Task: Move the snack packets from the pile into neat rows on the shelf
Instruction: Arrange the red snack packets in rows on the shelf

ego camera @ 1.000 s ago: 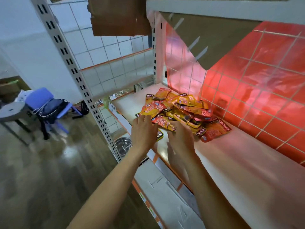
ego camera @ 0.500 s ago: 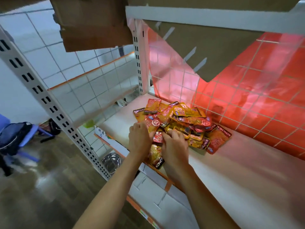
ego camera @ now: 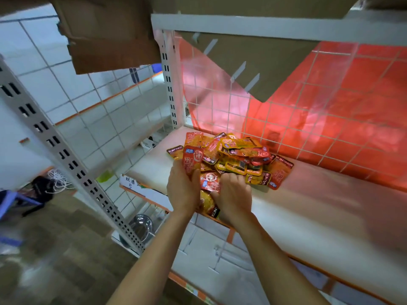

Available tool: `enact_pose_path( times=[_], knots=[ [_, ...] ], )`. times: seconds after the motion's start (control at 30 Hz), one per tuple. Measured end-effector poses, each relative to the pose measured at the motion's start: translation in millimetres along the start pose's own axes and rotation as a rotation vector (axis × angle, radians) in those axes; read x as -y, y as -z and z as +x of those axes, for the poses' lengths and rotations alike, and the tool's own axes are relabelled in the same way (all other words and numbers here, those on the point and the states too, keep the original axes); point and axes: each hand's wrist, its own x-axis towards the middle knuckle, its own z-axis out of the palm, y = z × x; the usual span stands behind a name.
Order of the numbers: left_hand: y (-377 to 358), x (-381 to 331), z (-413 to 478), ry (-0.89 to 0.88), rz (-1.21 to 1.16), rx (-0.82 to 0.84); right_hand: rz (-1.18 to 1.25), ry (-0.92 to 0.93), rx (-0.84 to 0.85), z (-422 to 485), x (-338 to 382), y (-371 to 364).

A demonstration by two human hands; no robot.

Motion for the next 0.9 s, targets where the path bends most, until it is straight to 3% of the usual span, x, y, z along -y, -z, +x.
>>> enact_pose_path(
  times=[0.3,0.53,0.73,0.9],
  knots=[
    [-1.7,-15.2,-20.8,-0.017,-0.219,0.058,-0.018,-0.194,0.079,-23.7,-17.6,17.7],
    [-29.2,-36.1,-42.3,-0.06,-0.375,0.253,0.292,-0.314,-0.009,-34.6,-65.5,39.9],
    [-67.1,-73.8,-84.1,-0.136,-0.397,0.48,0.787,-0.398,-0.176,-63.5,-111.4,68.6],
    [-101.9,-109.7,-123.4,-0.223,-0.384,0.657,0.832,-0.43,-0.303,-83.7,-161.3,77.1]
  ],
)
